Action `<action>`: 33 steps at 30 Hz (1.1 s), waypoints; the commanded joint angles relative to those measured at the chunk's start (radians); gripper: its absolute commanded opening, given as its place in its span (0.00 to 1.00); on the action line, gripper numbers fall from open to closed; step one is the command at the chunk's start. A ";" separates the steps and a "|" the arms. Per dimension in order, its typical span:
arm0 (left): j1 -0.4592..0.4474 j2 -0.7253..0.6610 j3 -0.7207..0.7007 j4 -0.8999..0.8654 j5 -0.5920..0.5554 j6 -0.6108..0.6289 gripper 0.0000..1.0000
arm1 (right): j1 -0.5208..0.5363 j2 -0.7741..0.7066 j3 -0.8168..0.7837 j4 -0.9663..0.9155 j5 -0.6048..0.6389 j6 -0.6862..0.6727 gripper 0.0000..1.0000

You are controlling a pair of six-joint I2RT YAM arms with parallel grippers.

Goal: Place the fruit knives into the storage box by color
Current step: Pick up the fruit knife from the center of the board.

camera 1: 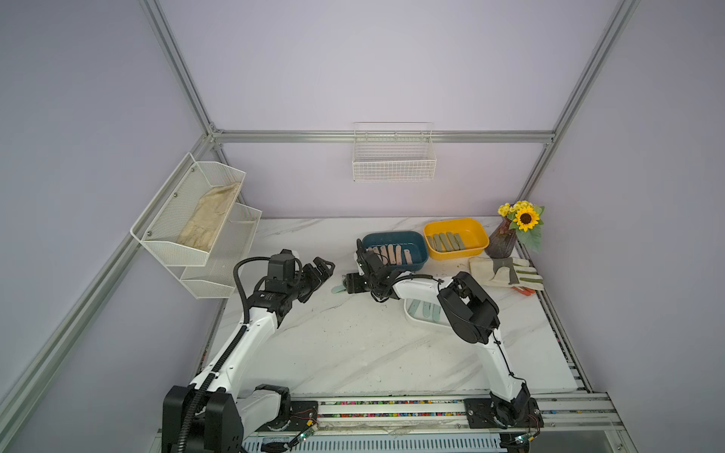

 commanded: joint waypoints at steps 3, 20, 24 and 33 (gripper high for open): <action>0.011 -0.036 -0.010 0.001 0.006 0.036 1.00 | 0.015 0.027 -0.035 -0.037 -0.106 -0.034 0.68; 0.038 -0.069 -0.001 -0.019 -0.020 0.049 1.00 | 0.130 -0.064 -0.178 -0.070 -0.131 -0.142 0.59; 0.054 -0.089 0.001 -0.030 -0.025 0.057 1.00 | 0.132 -0.050 -0.149 -0.099 -0.033 -0.165 0.59; 0.112 -0.117 0.004 -0.061 -0.010 0.071 1.00 | 0.162 0.034 -0.057 -0.145 0.061 -0.269 0.59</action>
